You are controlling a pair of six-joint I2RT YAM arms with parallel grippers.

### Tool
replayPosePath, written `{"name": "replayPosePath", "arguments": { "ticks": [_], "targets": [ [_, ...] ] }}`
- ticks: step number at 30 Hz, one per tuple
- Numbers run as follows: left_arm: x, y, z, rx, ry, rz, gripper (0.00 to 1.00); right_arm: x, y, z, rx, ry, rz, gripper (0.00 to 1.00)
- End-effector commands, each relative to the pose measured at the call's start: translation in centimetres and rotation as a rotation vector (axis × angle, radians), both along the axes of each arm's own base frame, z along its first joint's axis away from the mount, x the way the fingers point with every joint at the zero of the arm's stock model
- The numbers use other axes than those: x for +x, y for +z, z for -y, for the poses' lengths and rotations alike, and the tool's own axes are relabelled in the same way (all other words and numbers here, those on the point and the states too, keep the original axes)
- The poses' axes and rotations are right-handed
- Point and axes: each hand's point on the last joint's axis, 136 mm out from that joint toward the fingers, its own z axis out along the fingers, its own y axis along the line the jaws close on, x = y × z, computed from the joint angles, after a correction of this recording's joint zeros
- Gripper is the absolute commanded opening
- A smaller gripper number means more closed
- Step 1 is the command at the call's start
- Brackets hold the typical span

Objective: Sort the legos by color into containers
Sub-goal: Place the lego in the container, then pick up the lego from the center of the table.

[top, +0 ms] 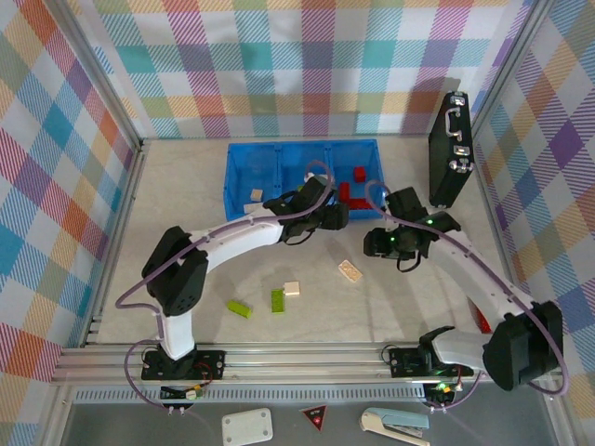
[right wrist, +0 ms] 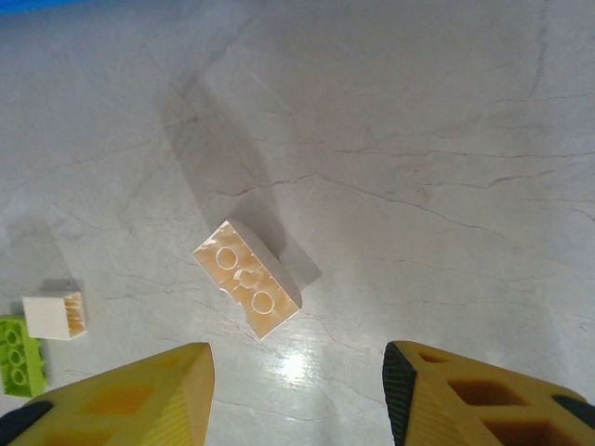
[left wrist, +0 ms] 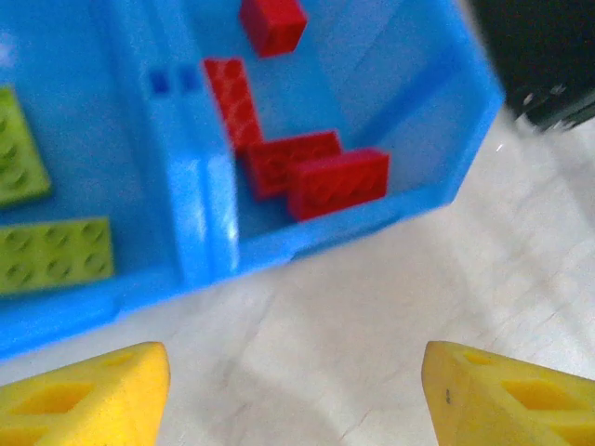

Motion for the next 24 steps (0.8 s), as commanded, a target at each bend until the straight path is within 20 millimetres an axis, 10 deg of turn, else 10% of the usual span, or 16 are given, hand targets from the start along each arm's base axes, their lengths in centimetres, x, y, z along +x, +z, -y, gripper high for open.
{"name": "replayPosePath", "arguments": {
  "ticks": [1, 24],
  "targets": [
    [-0.8, 0.9, -3.0, 0.022, 0.049, -0.011, 0.71, 0.2, -1.1, -0.8, -0.058, 0.072, -0.01, 0.53],
    [-6.1, -0.4, -16.8, 0.132, 0.281, -0.046, 0.72, 1.3, -7.2, -6.1, -0.345, 0.444, -0.121, 0.58]
  ]
}}
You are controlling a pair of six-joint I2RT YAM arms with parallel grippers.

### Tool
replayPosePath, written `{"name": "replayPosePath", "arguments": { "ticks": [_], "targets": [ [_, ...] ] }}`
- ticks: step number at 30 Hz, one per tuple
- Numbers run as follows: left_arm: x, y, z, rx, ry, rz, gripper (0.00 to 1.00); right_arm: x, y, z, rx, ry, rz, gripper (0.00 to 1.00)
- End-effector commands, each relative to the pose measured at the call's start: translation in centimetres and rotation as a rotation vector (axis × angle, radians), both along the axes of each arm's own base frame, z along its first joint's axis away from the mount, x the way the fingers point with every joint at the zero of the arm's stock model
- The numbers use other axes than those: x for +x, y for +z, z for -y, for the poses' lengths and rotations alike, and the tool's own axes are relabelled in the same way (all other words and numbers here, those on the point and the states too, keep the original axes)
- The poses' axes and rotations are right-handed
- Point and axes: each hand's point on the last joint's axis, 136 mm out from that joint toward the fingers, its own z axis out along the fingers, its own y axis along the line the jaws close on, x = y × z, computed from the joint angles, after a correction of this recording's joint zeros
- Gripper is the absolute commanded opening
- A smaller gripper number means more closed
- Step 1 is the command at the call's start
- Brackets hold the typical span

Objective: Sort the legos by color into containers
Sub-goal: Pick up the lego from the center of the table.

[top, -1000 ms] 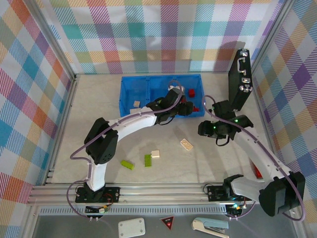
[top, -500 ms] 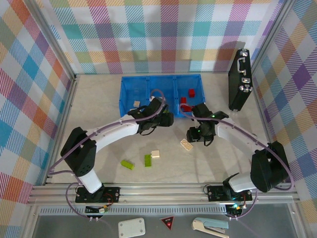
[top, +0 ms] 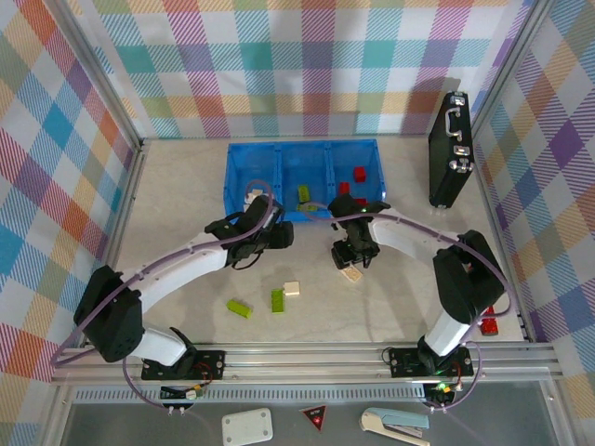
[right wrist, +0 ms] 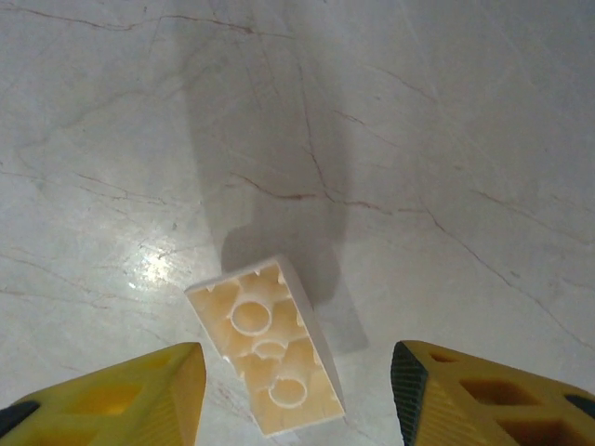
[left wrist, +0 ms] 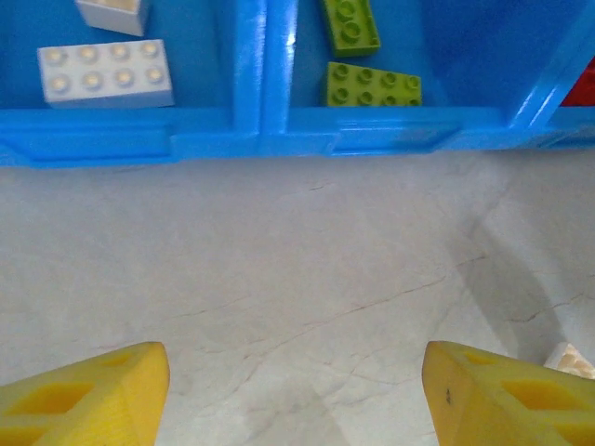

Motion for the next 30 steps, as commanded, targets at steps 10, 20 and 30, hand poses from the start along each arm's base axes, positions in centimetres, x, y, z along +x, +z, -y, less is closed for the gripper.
{"name": "replayPosePath", "arguments": {
  "ticks": [10, 20, 30],
  "targets": [
    [-1.9, -0.4, -4.8, 0.052, 0.107, -0.004, 0.73, 0.2, -1.9, -0.9, -0.081, 0.102, -0.058, 0.57],
    [-2.1, -0.4, -5.2, 0.051, 0.119, -0.005, 0.73, 0.0, -2.6, -1.2, -0.108, 0.113, -0.084, 0.51],
    [-2.1, -0.7, -5.4, 0.052, 0.121, -0.009, 0.73, -1.2, -2.2, -0.3, -0.154, 0.086, -0.126, 0.52]
  ]
}}
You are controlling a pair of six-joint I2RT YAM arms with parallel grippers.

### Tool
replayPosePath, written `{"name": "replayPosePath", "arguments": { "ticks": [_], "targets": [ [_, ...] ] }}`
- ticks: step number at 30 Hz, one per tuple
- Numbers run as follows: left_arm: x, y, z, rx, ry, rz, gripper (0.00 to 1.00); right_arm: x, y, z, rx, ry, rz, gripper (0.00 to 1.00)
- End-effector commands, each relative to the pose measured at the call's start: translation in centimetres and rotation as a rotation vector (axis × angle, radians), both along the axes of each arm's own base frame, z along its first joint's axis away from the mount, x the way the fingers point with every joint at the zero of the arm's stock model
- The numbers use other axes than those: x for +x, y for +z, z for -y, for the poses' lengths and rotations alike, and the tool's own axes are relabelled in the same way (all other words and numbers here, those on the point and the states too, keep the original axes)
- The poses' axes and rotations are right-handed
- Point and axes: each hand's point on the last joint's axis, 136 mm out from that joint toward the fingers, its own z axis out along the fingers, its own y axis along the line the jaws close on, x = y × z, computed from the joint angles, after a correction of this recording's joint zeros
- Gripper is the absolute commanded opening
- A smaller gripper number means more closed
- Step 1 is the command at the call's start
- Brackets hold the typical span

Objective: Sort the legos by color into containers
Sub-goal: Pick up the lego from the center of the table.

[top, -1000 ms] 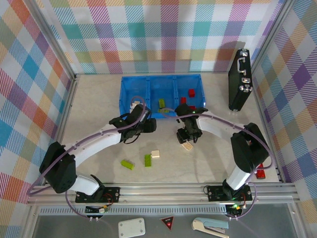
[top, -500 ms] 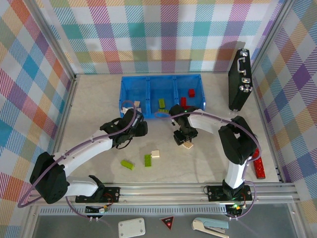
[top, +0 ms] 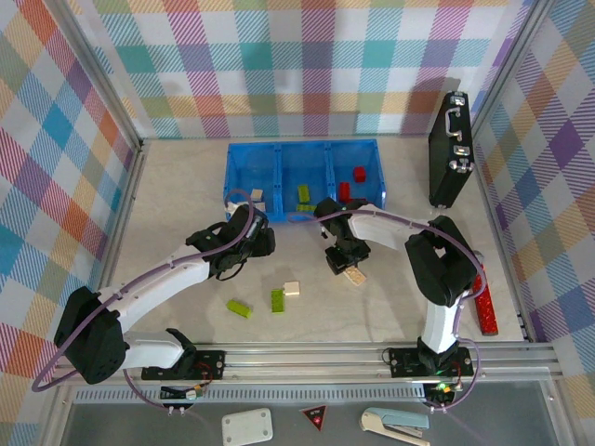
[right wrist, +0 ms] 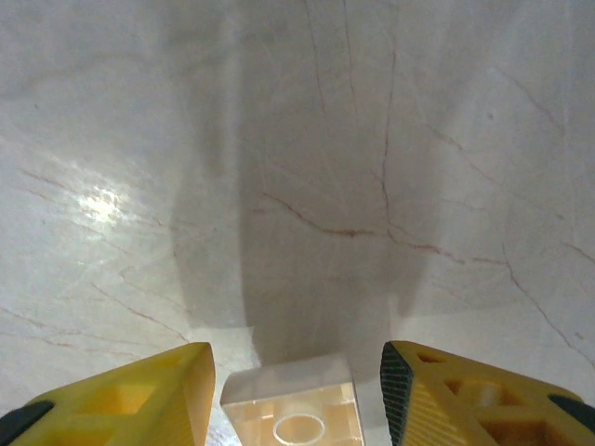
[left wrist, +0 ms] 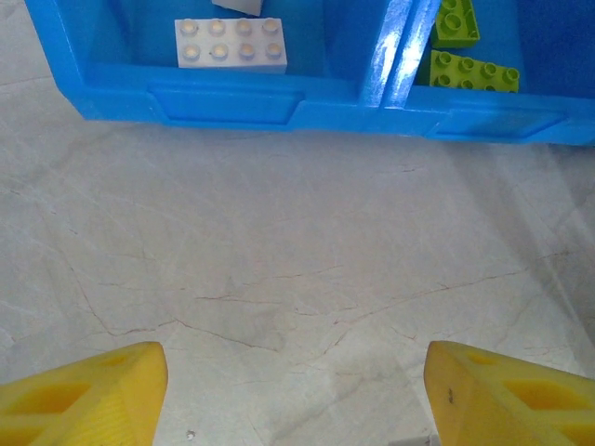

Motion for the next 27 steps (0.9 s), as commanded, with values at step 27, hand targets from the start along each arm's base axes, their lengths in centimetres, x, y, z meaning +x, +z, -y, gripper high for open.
{"name": "replayPosePath", "arguments": {
  "ticks": [27],
  "targets": [
    [-2.2, -1.2, -4.7, -0.001, 0.096, -0.039, 0.72, 1.3, 3.4, -4.0, 0.016, 0.014, 0.024, 0.38]
  ]
}}
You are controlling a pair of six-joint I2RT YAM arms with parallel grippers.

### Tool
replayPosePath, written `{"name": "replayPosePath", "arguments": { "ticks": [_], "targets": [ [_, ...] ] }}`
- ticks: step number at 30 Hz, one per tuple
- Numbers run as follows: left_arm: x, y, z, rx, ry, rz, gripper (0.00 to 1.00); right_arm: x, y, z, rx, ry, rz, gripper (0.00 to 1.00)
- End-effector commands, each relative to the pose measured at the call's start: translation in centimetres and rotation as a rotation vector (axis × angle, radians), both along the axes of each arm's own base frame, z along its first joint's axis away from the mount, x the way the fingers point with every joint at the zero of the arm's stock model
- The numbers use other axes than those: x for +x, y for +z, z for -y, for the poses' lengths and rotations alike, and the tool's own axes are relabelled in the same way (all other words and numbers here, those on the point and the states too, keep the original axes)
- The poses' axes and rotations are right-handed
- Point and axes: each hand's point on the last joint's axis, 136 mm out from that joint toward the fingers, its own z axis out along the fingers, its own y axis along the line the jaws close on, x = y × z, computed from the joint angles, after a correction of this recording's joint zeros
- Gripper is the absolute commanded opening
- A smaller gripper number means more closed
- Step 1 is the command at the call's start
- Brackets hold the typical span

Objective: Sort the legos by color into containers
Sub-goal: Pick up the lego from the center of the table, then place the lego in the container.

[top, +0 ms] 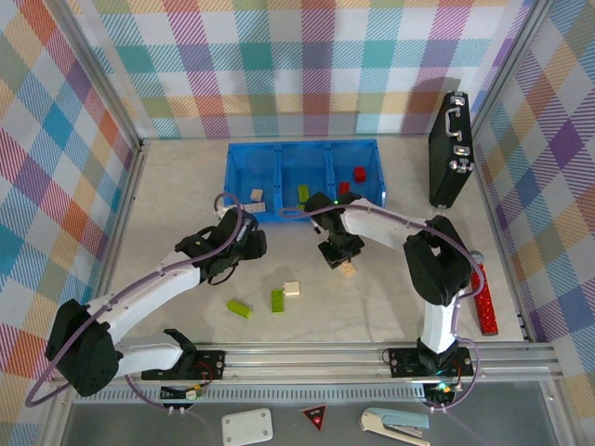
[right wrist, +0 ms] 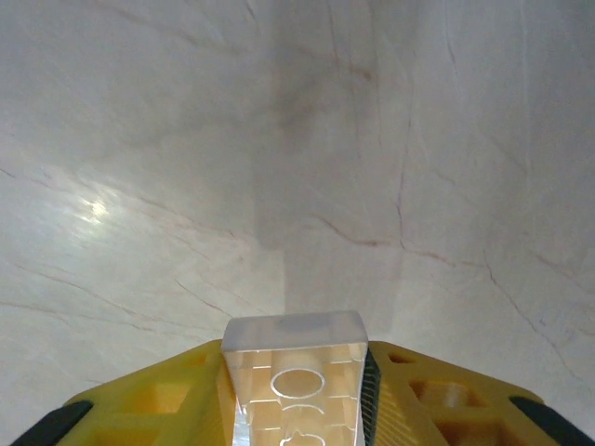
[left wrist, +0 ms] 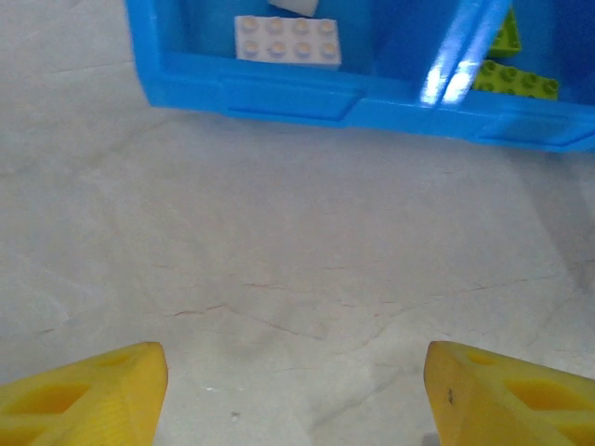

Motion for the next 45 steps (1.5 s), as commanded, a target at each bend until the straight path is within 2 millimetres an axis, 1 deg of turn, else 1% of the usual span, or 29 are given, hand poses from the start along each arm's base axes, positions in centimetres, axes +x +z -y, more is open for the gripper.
{"name": "replayPosePath", "arguments": {
  "ticks": [1, 6, 8, 12, 14, 18, 22, 29, 32, 37, 39, 42, 45],
  "targets": [
    [-1.5, -1.4, -2.0, 0.002, 0.045, -0.056, 0.72, 0.3, 0.7, -1.8, 0.029, -0.01, -0.008, 0.38],
    [-3.0, -3.0, -4.4, -0.023, 0.103, -0.112, 0.72, 1.5, 1.8, -5.7, 0.151, -0.027, -0.002, 0.38],
    [-3.7, -3.7, -5.3, -0.036, 0.126, -0.142, 0.73, 2.2, 2.5, -7.4, 0.214, -0.041, 0.003, 0.39],
    [-5.1, -4.9, -6.3, -0.049, 0.148, -0.198, 0.72, 3.4, 3.8, -10.5, 0.317, -0.063, 0.018, 0.38],
    [-5.8, -5.5, -6.4, -0.057, 0.151, -0.227, 0.73, 4.4, 4.6, -12.0, 0.363, -0.074, 0.042, 0.38],
    [-6.9, -6.7, -6.1, -0.08, 0.148, -0.286, 0.73, 6.7, 6.0, -14.2, 0.427, -0.081, 0.129, 0.38],
    [-7.9, -7.6, -5.6, -0.117, 0.146, -0.333, 0.73, 9.0, 8.0, -16.5, 0.502, -0.075, 0.223, 0.37],
    [-9.0, -8.5, -5.1, -0.166, 0.157, -0.385, 0.73, 11.9, 10.9, -20.5, 0.637, -0.045, 0.35, 0.37],
    [-9.3, -8.6, -4.9, -0.183, 0.157, -0.397, 0.73, 13.2, 11.7, -22.0, 0.677, -0.036, 0.406, 0.36],
    [-9.8, -8.8, -4.6, -0.203, 0.152, -0.418, 0.73, 15.1, 11.8, -24.3, 0.714, -0.021, 0.467, 0.36],
    [-9.9, -8.9, -4.6, -0.205, 0.152, -0.422, 0.73, 16.0, 11.5, -25.0, 0.715, -0.023, 0.49, 0.36],
    [-9.9, -8.8, -4.4, -0.213, 0.152, -0.424, 0.73, 17.4, 10.6, -25.5, 0.701, -0.041, 0.525, 0.36],
    [-9.9, -8.7, -4.4, -0.218, 0.151, -0.424, 0.73, 18.5, 9.8, -25.6, 0.676, -0.078, 0.547, 0.36]
  ]
}}
